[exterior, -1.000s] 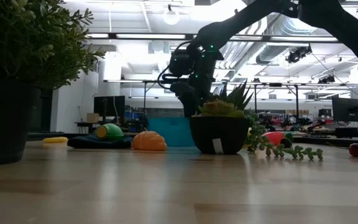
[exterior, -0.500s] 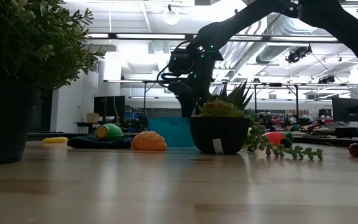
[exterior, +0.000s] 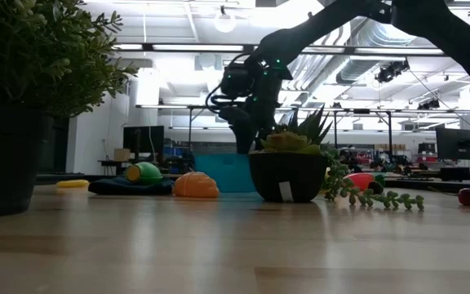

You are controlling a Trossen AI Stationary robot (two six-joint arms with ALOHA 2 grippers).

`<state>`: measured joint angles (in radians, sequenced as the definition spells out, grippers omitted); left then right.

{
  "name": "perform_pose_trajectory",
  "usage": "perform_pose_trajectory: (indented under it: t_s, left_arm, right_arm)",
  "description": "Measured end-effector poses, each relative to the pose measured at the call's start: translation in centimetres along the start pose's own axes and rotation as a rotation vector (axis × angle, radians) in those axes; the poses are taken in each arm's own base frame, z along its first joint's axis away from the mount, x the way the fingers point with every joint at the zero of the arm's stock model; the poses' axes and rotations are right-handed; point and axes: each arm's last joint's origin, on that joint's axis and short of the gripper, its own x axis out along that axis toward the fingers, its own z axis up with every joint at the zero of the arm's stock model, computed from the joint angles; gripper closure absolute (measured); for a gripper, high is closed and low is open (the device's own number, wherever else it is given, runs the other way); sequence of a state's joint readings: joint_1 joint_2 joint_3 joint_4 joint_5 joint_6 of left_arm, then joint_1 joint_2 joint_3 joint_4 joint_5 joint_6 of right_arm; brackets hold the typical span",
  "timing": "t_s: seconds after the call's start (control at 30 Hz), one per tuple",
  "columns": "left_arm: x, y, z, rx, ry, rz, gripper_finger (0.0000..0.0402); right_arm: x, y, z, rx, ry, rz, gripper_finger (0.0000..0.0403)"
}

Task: Pick and placing Produce into tupperware
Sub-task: Put the orange carrot into the blue bin

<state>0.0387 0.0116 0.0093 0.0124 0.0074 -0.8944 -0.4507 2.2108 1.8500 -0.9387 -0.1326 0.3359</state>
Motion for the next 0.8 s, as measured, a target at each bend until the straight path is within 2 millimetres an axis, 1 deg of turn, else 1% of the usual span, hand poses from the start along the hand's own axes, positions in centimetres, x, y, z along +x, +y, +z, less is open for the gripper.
perform_pose_trajectory:
  t_s: [0.23, 0.37, 0.53, 0.8]
  left_arm:
    - [0.0, 0.0, 0.0, 0.0, 0.0, 0.0, 0.027]
    - [0.0, 0.0, 0.0, 0.0, 0.0, 0.0, 0.027]
    - [0.0, 0.0, 0.0, 0.0, 0.0, 0.0, 0.027]
    - [0.0, 0.0, 0.0, 0.0, 0.0, 0.0, 0.027]
  right_arm:
    - [-0.2, 0.1, 0.2, -0.003, -0.024, 0.005, 0.0206]
    - [-1.1, 0.3, 0.5, -0.007, -0.046, 0.007, 0.0206]
    - [-3.0, 0.9, 1.3, -0.017, -0.086, 0.021, 0.0206]
    - [-7.1, 2.2, 2.4, -0.076, -0.152, 0.04, 0.0206]
